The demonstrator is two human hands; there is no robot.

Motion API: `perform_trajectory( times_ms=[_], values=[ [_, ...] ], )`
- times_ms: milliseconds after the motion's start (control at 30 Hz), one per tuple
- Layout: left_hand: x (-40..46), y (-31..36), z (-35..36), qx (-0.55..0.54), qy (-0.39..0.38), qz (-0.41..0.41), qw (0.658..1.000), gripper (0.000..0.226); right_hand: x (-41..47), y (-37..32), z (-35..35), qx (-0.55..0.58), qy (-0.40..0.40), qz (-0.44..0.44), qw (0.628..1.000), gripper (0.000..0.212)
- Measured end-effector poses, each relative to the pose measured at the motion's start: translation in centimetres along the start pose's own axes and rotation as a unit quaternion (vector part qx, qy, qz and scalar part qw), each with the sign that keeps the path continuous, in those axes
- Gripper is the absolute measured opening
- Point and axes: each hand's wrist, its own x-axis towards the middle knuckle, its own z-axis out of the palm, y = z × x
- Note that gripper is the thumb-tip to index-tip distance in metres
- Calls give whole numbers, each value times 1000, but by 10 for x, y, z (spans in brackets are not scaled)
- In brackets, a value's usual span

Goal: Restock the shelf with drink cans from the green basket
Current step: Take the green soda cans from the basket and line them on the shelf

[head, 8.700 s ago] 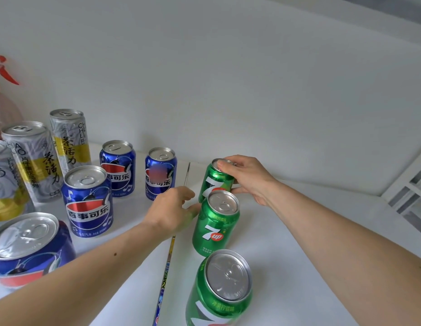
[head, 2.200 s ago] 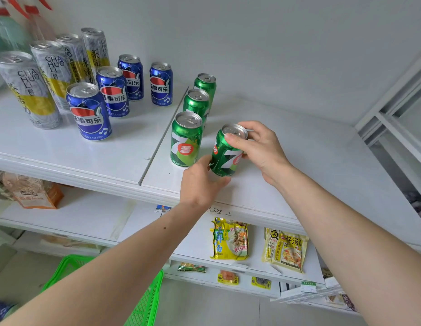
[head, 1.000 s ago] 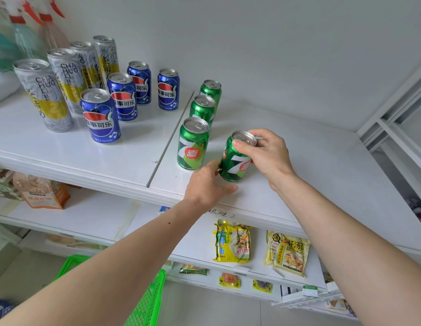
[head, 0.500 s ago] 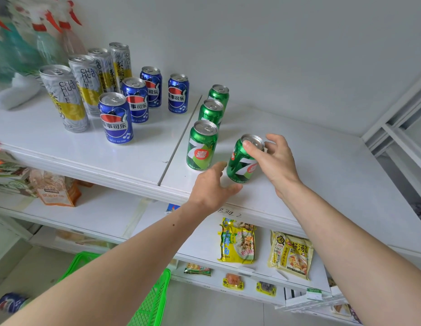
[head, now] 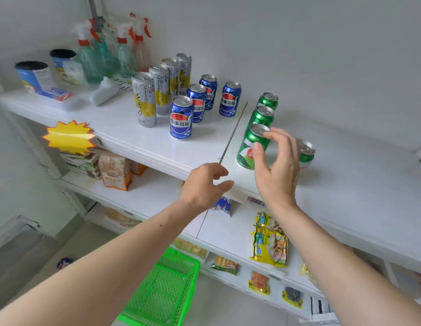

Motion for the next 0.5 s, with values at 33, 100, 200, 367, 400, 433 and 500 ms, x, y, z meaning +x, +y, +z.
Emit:
perform_trajectory(
  times_ms=[33,100,200,367,400,433,500],
  values=[
    [-5,-9,-10,7,4,-3,1000,25,-7,-10,8,12,-2,-8,1000,25],
    [-16,-30,-30,28,7,-6,1000,25,-25,-27,25,31,-9,-17,999,21],
    [-33,-67,-63,58,8,-11,998,25,-55,-51,55,48,-32,-18,998,18],
    [-66,-137,-119,78,-6,-42,996,25,-114,-96,111,73,-81,3,994,20],
    [-73,-152,-131,81,-10,-50,995,26,-126,-104,123,75,-91,10,993,20],
    [-79,-167,-142,86,-12,-56,995,26,-139,-112,135,76,-101,15,992,19],
    [-92,-199,-165,93,-13,-69,993,25,-164,-127,160,74,-121,22,990,19]
  ],
)
